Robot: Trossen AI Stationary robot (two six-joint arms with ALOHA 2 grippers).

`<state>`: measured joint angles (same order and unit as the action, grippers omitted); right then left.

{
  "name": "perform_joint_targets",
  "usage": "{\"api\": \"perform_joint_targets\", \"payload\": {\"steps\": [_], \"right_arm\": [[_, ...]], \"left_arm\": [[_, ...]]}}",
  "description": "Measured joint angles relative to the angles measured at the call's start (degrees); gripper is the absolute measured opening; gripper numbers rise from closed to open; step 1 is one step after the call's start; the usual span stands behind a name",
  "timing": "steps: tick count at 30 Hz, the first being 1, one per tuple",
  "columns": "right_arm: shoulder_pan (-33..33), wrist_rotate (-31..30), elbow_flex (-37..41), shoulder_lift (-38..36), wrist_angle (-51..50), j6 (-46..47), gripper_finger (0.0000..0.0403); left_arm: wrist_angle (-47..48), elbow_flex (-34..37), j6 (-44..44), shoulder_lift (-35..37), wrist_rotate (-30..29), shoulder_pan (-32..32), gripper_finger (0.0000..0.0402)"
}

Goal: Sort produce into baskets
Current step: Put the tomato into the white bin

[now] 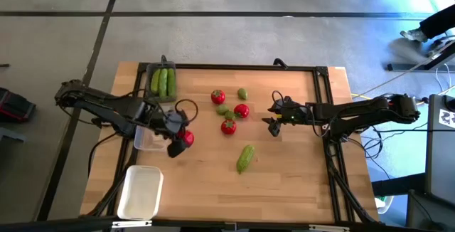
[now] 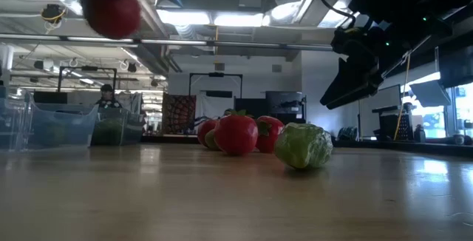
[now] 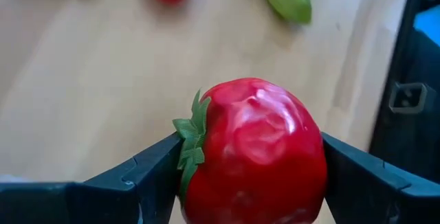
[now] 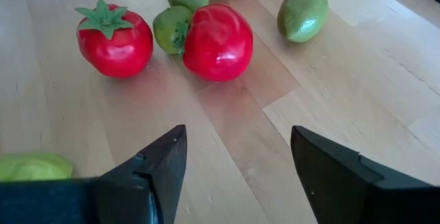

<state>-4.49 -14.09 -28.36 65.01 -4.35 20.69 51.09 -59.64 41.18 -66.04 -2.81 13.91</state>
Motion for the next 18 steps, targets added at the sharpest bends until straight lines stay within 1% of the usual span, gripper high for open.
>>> {"api": "perform_joint_targets", "payload": {"steps": [3,11,15,18], "right_arm": [[0.0,0.1,0.0,0.0,0.0,0.0,0.0241],[0.0,0.2,0.0,0.0,0.0,0.0,0.0241],[0.0,-0.2,0.0,0.0,0.4,-0.3,0.0241],[0.0,-0.4,0.0,0.0,1.3,-1.0,0.0241]], "left_arm": [[1.0,0.0,3.6,0.0,0.3,3.1,0.0285],[4.8,0.0,17.9,0.0,0.4,11.8,0.0285],[5.9,0.1,26.3,0.0,2.9,16.1,0.0285],[6.8,0.1,31.0,0.0,3.4,19.3,0.0285]]}}
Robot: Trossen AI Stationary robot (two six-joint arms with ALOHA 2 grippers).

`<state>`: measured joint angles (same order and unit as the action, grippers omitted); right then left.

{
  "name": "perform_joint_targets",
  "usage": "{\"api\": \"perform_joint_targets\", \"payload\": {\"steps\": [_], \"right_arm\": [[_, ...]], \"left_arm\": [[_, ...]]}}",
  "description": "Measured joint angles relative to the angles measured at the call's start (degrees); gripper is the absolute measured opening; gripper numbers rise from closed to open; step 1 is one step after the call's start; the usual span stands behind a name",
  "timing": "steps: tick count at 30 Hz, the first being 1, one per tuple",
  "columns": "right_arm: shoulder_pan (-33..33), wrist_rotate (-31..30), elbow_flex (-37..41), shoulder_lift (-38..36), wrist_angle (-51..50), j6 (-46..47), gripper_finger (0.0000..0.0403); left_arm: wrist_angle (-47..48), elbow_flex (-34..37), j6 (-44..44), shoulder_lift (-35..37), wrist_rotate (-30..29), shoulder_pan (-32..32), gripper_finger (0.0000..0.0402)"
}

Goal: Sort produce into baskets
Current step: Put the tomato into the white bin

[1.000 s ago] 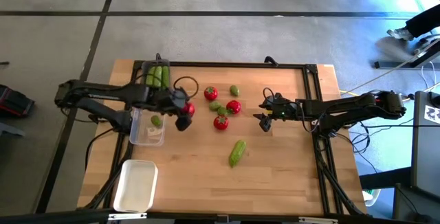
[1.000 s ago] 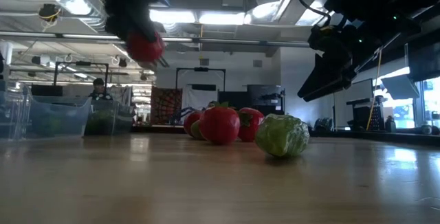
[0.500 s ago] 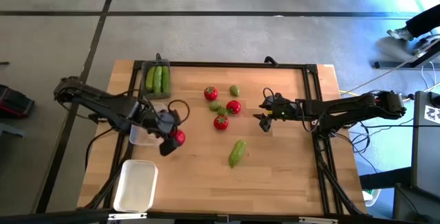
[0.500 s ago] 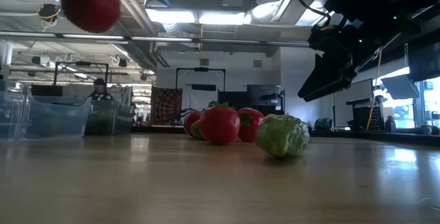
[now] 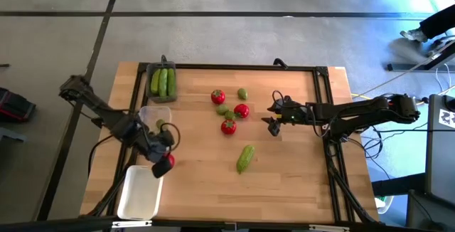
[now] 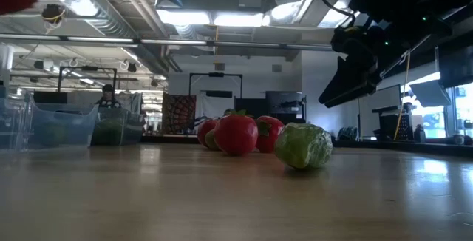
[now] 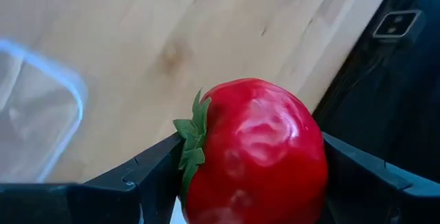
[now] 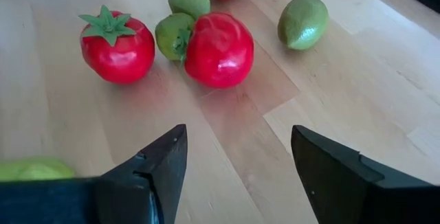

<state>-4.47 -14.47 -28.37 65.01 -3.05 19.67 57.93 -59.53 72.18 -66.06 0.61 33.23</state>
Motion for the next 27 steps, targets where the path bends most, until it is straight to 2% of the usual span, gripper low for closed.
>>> {"api": "perform_joint_targets", "payload": {"steps": [6,13,23,27], "right_arm": [[0.0,0.0,0.0,0.0,0.2,-0.5,0.0241],[0.0,0.0,0.0,0.0,0.0,-0.7,0.0241],[0.0,0.1,0.0,0.0,0.0,-0.7,0.0241],[0.0,0.5,0.0,0.0,-0.1,-1.0,0.0241]], "left_arm": [[0.9,0.0,6.8,-0.1,1.8,5.1,0.0285],[7.8,0.1,9.6,-1.2,1.8,9.2,0.0285],[7.8,0.1,18.9,-9.1,2.7,14.4,0.0285],[7.5,0.1,19.4,-12.5,3.5,16.9,0.0285]]}}
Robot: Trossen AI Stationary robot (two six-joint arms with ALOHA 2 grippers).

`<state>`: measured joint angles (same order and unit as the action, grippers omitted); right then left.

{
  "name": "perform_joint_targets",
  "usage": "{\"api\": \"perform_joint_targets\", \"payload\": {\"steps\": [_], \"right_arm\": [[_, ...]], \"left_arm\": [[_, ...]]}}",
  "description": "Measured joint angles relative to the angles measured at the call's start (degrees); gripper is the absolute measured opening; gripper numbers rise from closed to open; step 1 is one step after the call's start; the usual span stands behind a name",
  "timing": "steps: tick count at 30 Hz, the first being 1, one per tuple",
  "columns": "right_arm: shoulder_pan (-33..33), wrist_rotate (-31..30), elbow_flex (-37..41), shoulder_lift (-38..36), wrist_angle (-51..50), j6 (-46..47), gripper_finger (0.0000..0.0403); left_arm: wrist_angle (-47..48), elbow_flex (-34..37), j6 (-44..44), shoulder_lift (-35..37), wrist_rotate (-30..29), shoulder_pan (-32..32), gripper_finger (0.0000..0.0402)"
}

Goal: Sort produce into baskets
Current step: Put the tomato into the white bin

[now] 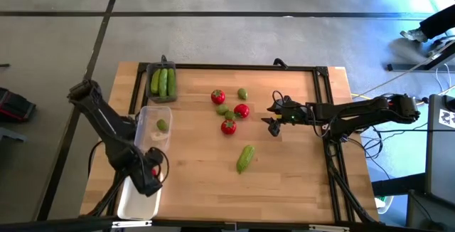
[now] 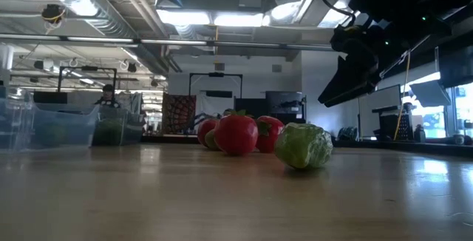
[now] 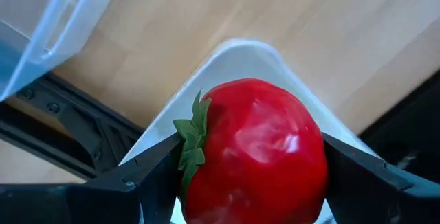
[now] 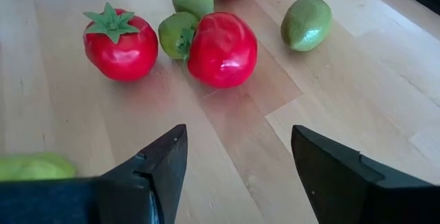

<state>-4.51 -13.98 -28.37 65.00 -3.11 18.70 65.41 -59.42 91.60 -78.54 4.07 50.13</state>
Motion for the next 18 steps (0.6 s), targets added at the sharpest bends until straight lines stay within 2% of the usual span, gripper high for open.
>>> {"api": "perform_joint_targets", "payload": {"steps": [11,18], "right_arm": [[0.0,0.0,0.0,0.0,0.0,-0.7,0.0241],[0.0,0.0,0.0,0.0,0.1,-0.7,0.0241]], "left_arm": [[-0.1,0.0,-3.5,-7.8,-0.9,1.2,0.0286],[0.1,0.0,-11.1,-9.9,-1.2,1.2,0.0286]]}}
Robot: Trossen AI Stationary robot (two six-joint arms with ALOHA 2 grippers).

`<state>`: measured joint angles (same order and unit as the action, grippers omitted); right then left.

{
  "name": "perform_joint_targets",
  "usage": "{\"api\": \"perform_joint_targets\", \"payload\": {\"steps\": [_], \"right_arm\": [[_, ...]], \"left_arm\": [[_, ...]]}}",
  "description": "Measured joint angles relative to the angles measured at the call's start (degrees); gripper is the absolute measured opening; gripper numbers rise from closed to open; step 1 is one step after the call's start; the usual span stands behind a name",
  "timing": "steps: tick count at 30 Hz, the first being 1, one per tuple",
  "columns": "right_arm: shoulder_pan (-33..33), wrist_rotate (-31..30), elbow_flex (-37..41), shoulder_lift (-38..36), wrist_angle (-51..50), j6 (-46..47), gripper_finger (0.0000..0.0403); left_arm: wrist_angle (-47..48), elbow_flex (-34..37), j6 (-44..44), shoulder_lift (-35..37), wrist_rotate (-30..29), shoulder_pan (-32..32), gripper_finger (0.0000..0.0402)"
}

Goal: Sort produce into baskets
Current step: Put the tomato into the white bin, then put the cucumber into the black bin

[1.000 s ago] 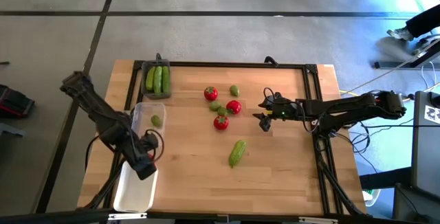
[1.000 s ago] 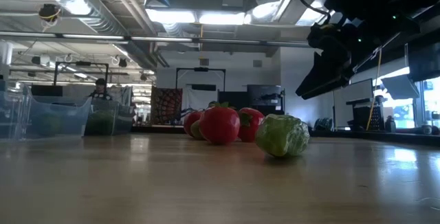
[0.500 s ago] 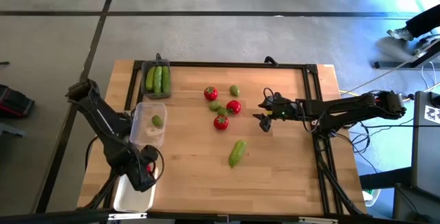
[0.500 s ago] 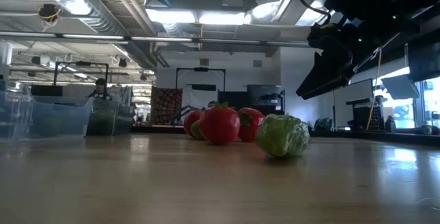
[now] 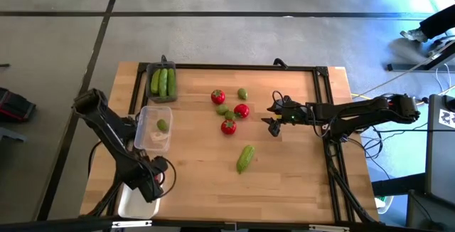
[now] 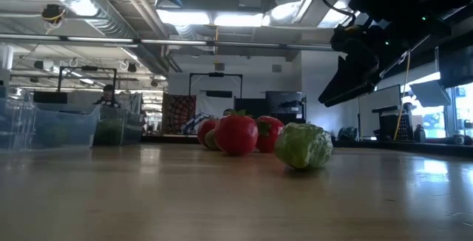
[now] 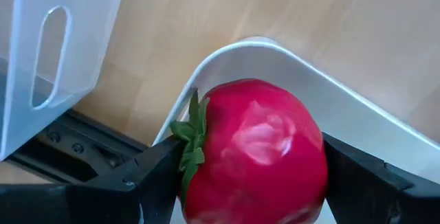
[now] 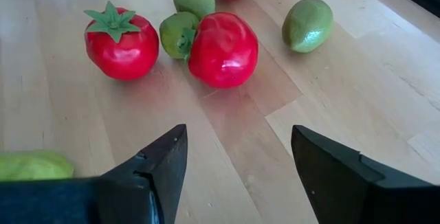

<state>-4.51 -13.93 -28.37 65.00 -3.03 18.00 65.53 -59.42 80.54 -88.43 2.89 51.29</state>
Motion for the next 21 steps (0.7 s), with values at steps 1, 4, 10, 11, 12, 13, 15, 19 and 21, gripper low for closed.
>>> {"api": "perform_joint_targets", "payload": {"steps": [1,4,10,11,12,13,15,19,21], "right_arm": [[0.0,0.1,0.0,0.0,0.0,0.1,0.0241],[0.0,2.6,0.0,0.0,0.2,0.2,0.0241],[0.0,3.6,0.0,0.0,0.3,0.2,0.0241],[0.0,3.6,0.0,0.0,0.3,0.2,0.0241],[0.0,3.6,0.0,0.0,0.3,0.2,0.0241],[0.0,3.6,0.0,0.0,0.4,0.2,0.0241],[0.0,3.5,0.0,0.0,0.4,0.1,0.0241],[0.0,3.5,0.0,0.0,0.4,0.1,0.0241],[0.0,3.5,0.0,0.0,0.4,0.1,0.0241]], "left_arm": [[0.2,0.0,0.4,-0.2,0.0,0.0,0.0286],[0.4,0.0,-0.1,-0.3,0.0,-0.3,0.0286],[0.7,0.0,-0.1,-0.2,0.0,-0.4,0.0309],[0.9,0.0,-0.1,-0.2,0.0,-0.4,0.0318],[1.1,0.0,-0.1,-0.2,0.2,-0.4,0.0326],[1.4,0.0,-0.2,-0.2,0.5,-0.4,0.0336],[1.5,0.0,-0.5,-0.2,0.8,-0.4,0.0354],[1.4,0.0,-0.6,-0.2,0.9,-0.4,0.0383],[1.4,0.0,-1.1,-0.2,1.0,-0.4,0.0389]]}}
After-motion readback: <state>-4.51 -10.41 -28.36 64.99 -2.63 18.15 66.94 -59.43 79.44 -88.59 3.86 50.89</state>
